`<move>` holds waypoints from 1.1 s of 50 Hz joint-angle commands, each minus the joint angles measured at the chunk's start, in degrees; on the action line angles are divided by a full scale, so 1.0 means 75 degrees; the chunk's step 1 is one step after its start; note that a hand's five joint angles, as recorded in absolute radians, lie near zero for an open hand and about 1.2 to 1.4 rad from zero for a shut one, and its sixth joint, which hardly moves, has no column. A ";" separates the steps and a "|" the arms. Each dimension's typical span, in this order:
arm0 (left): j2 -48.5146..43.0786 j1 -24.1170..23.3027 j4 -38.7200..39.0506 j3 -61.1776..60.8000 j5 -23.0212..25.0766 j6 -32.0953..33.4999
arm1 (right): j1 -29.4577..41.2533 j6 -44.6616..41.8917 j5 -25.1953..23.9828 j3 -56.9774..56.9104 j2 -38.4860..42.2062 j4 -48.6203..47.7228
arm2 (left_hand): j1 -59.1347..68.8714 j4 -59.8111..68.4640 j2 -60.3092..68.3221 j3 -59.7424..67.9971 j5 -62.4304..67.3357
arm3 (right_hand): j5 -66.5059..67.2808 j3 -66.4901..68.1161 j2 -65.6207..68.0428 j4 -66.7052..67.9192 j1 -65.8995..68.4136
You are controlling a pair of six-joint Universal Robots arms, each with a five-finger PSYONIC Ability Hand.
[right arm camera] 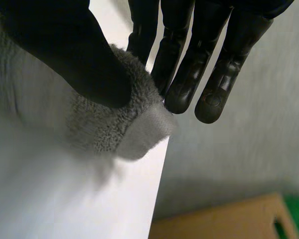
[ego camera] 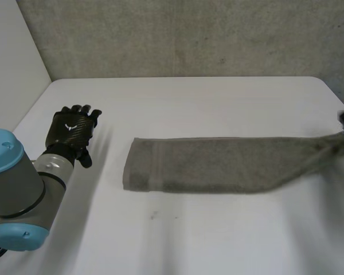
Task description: Fold the towel.
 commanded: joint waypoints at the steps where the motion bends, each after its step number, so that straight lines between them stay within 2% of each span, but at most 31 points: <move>1: 0.0001 0.0022 0.0001 0.0003 -0.0014 -0.0001 | 0.2773 0.0670 -0.0511 -0.0435 -0.0503 -0.0815 | 0.0009 0.0050 0.0069 0.0064 -0.0231 | 0.1854 0.1675 0.1694 0.1551 0.3400; 2: 0.0012 0.0022 0.0001 0.0003 -0.0014 -0.0013 | 0.3278 0.0683 -0.0698 -0.0564 -0.0363 -0.0944 | 0.0009 0.0050 0.0069 0.0064 -0.0231 | 0.1854 0.1675 0.1694 0.1551 0.3400; 3: 0.0013 0.0022 0.0001 0.0003 -0.0014 -0.0013 | 0.3283 0.0683 -0.0700 -0.0565 -0.0362 -0.0945 | 0.0009 0.0050 0.0069 0.0064 -0.0231 | 0.1854 0.1675 0.1694 0.1551 0.3400; 5: 0.0071 0.0022 0.0001 -0.0009 -0.0026 -0.0024 | 0.4448 0.0636 -0.1189 -0.0938 0.0326 -0.1178 | 0.0009 0.0050 0.0069 0.0064 -0.0231 | 0.1854 0.1675 0.1694 0.1551 0.3400; 6: 0.0071 0.0022 0.0001 -0.0009 -0.0026 -0.0024 | 0.4455 0.0636 -0.1192 -0.0940 0.0330 -0.1179 | 0.0009 0.0050 0.0069 0.0064 -0.0231 | 0.1854 0.1675 0.1694 0.1551 0.3400; 8: 0.0188 0.0022 0.0001 -0.0020 -0.0037 -0.0059 | 0.5609 0.0403 -0.1623 -0.1465 0.1053 -0.1168 | 0.0009 0.0050 0.0069 0.0064 -0.0231 | 0.1854 0.1675 0.1694 0.1551 0.3400; 9: 0.0188 0.0022 0.0001 -0.0021 -0.0037 -0.0060 | 0.5615 0.0402 -0.1625 -0.1467 0.1056 -0.1168 | 0.0009 0.0050 0.0069 0.0064 -0.0231 | 0.1854 0.1675 0.1694 0.1551 0.3400; 11: 0.0293 0.0010 0.0001 -0.0067 -0.0037 -0.0071 | 0.6257 -0.0018 -0.1940 -0.1736 0.1732 -0.1144 | 0.0009 0.0050 0.0069 0.0064 -0.0231 | 0.1854 0.1675 0.1694 0.1551 0.3400; 14: 0.0352 0.0010 0.0001 -0.0126 -0.0002 -0.0071 | 0.6539 -0.0464 -0.2047 -0.1877 0.2366 -0.1156 | 0.0009 0.0050 0.0069 0.0064 -0.0231 | 0.1854 0.1675 0.1694 0.1551 0.3400; 19: 0.0364 -0.0001 0.0001 -0.0138 -0.0002 -0.0071 | 0.6810 -0.0899 -0.2082 -0.1866 0.2755 -0.1191 | 0.0009 0.0050 0.0069 0.0064 -0.0231 | 0.1854 0.1675 0.1694 0.1551 0.3400; 21: 0.0364 -0.0025 0.0001 -0.0138 0.0009 -0.0071 | 0.6833 -0.1028 -0.1896 -0.1924 0.2826 -0.1203 | 0.0009 0.0050 0.0069 0.0064 -0.0231 | -0.4541 -0.4721 -0.4702 -0.4845 -0.2995; 22: 0.0364 -0.0025 0.0001 -0.0138 0.0010 -0.0071 | 0.6834 -0.1028 -0.1895 -0.1924 0.2826 -0.1203 | 0.0009 0.0050 0.0069 0.0064 -0.0231 | -0.4574 -0.4754 -0.4735 -0.4878 -0.3028; 23: 0.0364 -0.0060 0.0001 -0.0114 0.0021 -0.0083 | 0.6822 -0.0970 -0.1779 -0.1924 0.2698 -0.1191 | 0.0009 0.0050 0.0069 0.0064 -0.0231 | -0.7417 -0.7596 -0.7577 -0.7720 -0.5871; 24: 0.0376 -0.0153 0.0001 -0.0079 0.0044 -0.0083 | 0.6810 -0.0842 -0.1581 -0.1878 0.2511 -0.1180 | 0.0009 0.0050 0.0069 0.0064 -0.0231 | -0.7479 -0.7659 -0.7640 -0.7783 -0.5933; 28: 0.0376 -0.0447 0.0013 0.0050 0.0068 -0.0107 | 0.6646 -0.0102 -0.1086 -0.1631 0.1736 -0.1133 | 0.0009 0.0050 0.0069 0.0064 -0.0231 | -0.7479 -0.7659 -0.7640 -0.7783 -0.5933; 30: 0.0376 -0.0878 0.0013 0.0283 0.0080 -0.0235 | 0.6063 0.1075 -0.0829 -0.1060 0.1001 -0.1098 | 0.0009 0.0050 0.0069 0.0064 -0.0231 | -0.7479 -0.7659 -0.7640 -0.7783 -0.5933; 31: 0.0376 -0.0880 0.0013 0.0284 0.0080 -0.0235 | 0.6060 0.1081 -0.0829 -0.1057 0.0998 -0.1097 | 0.0009 0.0050 0.0069 0.0064 -0.0231 | -0.7479 -0.7659 -0.7640 -0.7783 -0.5933; 33: 0.0376 -0.1358 0.0013 0.0529 0.0080 -0.0503 | 0.5442 0.2353 -0.0805 -0.0381 0.0391 -0.1098 | 0.0009 0.0050 0.0069 0.0064 -0.0231 | -0.7479 -0.7659 -0.7640 -0.7783 -0.5933; 36: 0.0329 -0.1560 0.0013 0.0647 0.0080 -0.0681 | 0.5193 0.2886 -0.0805 -0.0084 0.0142 -0.1062 | 0.0009 0.0050 0.0069 0.0064 -0.0231 | -0.7479 -0.7659 -0.7640 -0.7783 -0.5933; 38: 0.0143 -0.1817 0.0001 0.0892 0.0080 -0.1100 | 0.4715 0.3575 -0.0875 0.0475 -0.0057 -0.0853 | 0.0009 0.0050 0.0069 0.0064 -0.0231 | -0.7479 -0.7659 -0.7640 -0.7783 -0.5933; 43: -0.0629 -0.2250 -0.0010 0.1185 0.0080 -0.1267 | 0.4058 0.3659 -0.0969 0.0992 -0.0022 -0.0419 | 0.0009 0.0050 0.0069 0.0064 -0.0231 | -0.7479 -0.7659 -0.7640 -0.7783 -0.5933; 48: -0.1310 -0.2310 -0.0069 0.1339 0.0045 -0.1243 | 0.3694 0.3613 -0.1004 0.1239 0.0328 -0.0359 | 0.0016 0.0057 0.0075 0.0070 -0.0225 | -0.7479 -0.7659 -0.7640 -0.7783 -0.5933; 49: -0.1462 -0.2298 -0.0081 0.1350 0.0033 -0.1243 | 0.3554 0.3589 -0.1004 0.1240 0.0538 -0.0359 | 0.0016 0.0057 0.0075 0.0070 -0.0225 | -0.6695 -0.6875 -0.6856 -0.6999 -0.5150; 50: -0.1464 -0.2298 -0.0081 0.1351 0.0033 -0.1243 | 0.3552 0.3589 -0.1004 0.1240 0.0540 -0.0359 | 0.0016 0.0057 0.0075 0.0070 -0.0225 | -0.6683 -0.6863 -0.6844 -0.6987 -0.5137; 52: -0.1534 -0.2263 -0.0081 0.1327 0.0033 -0.1243 | 0.3331 0.3531 -0.0993 0.1193 0.0774 -0.0429 | 0.0016 0.0057 0.0075 0.0070 -0.0225 | -0.2220 -0.2400 -0.2381 -0.2524 -0.0674; 53: -0.1546 -0.2182 -0.0092 0.1258 0.0021 -0.1243 | 0.3330 0.3530 -0.0993 0.1193 0.0775 -0.0429 | 0.0016 0.0057 0.0075 0.0070 -0.0225 | -0.2197 -0.2377 -0.2358 -0.2501 -0.0652; 54: -0.1546 -0.2077 -0.0104 0.1187 0.0021 -0.1243 | 0.3225 0.3530 -0.1004 0.1135 0.0810 -0.0476 | 0.0016 0.0057 0.0075 0.0070 -0.0225 | -0.0709 -0.0889 -0.0870 -0.1013 0.0836; 55: -0.1546 -0.2076 -0.0104 0.1187 0.0021 -0.1243 | 0.3224 0.3530 -0.1004 0.1134 0.0810 -0.0476 | 0.0016 0.0057 0.0075 0.0070 -0.0225 | -0.0695 -0.0874 -0.0855 -0.0998 0.0851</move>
